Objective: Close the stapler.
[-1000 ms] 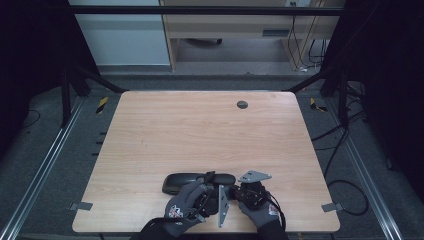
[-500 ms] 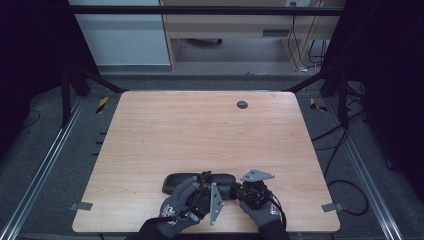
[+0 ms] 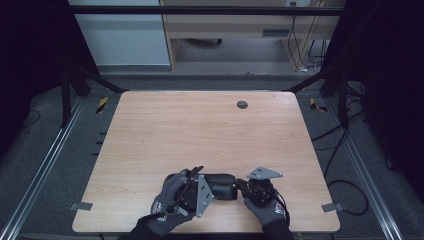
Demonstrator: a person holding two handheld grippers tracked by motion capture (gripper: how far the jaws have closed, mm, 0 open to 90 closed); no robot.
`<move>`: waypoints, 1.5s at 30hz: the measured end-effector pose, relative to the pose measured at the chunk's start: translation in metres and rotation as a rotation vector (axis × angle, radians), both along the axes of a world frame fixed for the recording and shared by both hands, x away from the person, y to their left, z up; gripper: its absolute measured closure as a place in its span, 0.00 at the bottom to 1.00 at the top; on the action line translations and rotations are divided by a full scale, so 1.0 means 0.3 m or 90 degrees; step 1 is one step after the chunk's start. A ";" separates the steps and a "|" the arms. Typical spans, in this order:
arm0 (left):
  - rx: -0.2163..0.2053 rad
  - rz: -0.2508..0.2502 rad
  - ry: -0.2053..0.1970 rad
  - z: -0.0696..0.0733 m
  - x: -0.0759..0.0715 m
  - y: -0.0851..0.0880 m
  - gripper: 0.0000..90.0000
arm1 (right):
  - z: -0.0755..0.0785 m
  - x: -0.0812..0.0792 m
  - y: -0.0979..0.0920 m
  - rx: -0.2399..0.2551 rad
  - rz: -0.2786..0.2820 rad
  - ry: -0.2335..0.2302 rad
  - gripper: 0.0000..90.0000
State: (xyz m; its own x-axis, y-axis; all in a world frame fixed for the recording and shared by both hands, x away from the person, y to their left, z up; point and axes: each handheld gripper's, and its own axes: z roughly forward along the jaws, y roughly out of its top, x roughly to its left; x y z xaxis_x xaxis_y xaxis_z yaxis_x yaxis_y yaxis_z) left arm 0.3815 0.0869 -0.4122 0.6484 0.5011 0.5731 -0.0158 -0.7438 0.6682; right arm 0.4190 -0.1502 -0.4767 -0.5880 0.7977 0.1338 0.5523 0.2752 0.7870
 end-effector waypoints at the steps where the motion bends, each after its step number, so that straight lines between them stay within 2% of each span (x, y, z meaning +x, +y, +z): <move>1: -0.007 0.006 0.000 0.006 0.004 0.010 0.44 | 0.004 0.000 -0.004 0.002 0.002 -0.003 0.97; 4: -0.024 0.026 0.006 0.021 0.019 0.042 0.44 | 0.019 0.000 -0.011 0.009 0.002 -0.009 1.00; 11: -0.052 0.073 0.028 0.022 0.052 0.126 0.45 | 0.074 -0.009 -0.026 0.042 0.002 -0.027 1.00; 17: -0.069 0.108 0.036 0.021 0.068 0.192 0.45 | 0.107 -0.010 -0.042 0.055 -0.007 -0.044 1.00; 22: -0.079 0.137 0.052 0.004 0.073 0.257 0.45 | 0.149 -0.023 -0.041 0.072 0.005 -0.068 1.00; 26: -0.081 0.164 0.062 -0.014 0.071 0.316 0.45 | 0.173 -0.036 -0.012 0.085 0.024 -0.080 1.00; 31: -0.100 0.202 0.072 -0.030 0.066 0.390 0.45 | 0.180 -0.046 0.025 0.083 0.050 -0.084 1.00; 35: -0.109 0.231 0.076 -0.048 0.062 0.440 0.45 | 0.174 -0.047 0.033 0.084 0.050 -0.085 1.00; 37: -0.113 0.239 0.078 -0.052 0.063 0.454 0.45 | 0.162 -0.045 0.040 0.060 0.048 -0.075 1.00; 38: -0.115 0.245 0.079 -0.054 0.064 0.460 0.45 | 0.150 -0.047 0.043 0.059 0.047 -0.084 1.00; 42: -0.119 0.245 0.077 -0.059 0.071 0.468 0.45 | 0.150 -0.043 0.039 0.083 0.046 -0.076 1.00; 45: -0.119 0.250 0.086 -0.065 0.069 0.467 0.45 | 0.152 -0.044 0.039 0.076 0.048 -0.078 1.00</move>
